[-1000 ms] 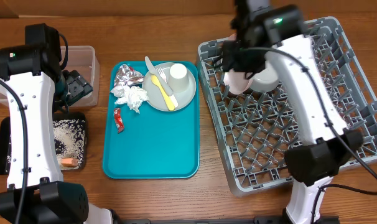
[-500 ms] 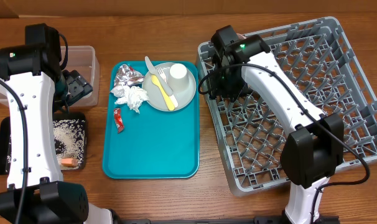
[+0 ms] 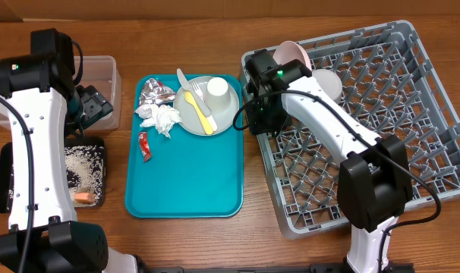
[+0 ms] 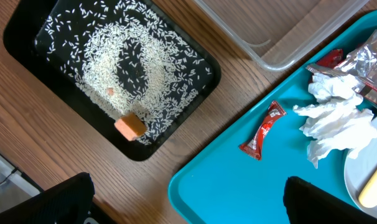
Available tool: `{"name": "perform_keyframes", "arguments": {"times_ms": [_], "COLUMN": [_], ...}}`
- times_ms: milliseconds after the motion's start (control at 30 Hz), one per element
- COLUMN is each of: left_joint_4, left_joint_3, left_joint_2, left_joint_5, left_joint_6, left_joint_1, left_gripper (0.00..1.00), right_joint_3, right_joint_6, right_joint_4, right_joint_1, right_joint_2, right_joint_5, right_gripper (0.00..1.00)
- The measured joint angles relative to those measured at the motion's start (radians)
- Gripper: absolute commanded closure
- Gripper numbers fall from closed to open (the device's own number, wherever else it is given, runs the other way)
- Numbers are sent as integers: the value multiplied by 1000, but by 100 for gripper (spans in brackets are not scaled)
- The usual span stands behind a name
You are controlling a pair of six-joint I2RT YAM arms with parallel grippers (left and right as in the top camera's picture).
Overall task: Sort waste into correct bins and load items into the dishwasher rack
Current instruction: 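Lower the plate upright into a rack slot beside the grey bowl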
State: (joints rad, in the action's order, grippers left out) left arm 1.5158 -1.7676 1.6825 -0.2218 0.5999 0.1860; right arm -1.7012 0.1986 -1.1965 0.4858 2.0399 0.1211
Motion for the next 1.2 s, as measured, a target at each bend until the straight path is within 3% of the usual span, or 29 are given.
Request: {"name": "perform_keyframes", "arguments": {"times_ms": [100, 367, 633, 1200], "left_joint_4": [0, 0, 0, 0], "left_joint_3": [0, 0, 0, 0], "left_joint_2": [0, 0, 0, 0], "left_joint_5": [0, 0, 0, 0], "left_joint_6": [0, 0, 0, 0], "left_joint_1": [0, 0, 0, 0], "left_gripper": [0, 0, 0, 0], "right_joint_3": [2, 2, 2, 2], "right_joint_6": [6, 11, 25, 79], "right_joint_4": [13, 69, 120, 230], "right_joint_1": [-5, -8, -21, -80], "right_joint_2": [0, 0, 0, 11], "right_joint_5": [-14, -50, -55, -54], "right_gripper": [80, 81, 96, 96]}}
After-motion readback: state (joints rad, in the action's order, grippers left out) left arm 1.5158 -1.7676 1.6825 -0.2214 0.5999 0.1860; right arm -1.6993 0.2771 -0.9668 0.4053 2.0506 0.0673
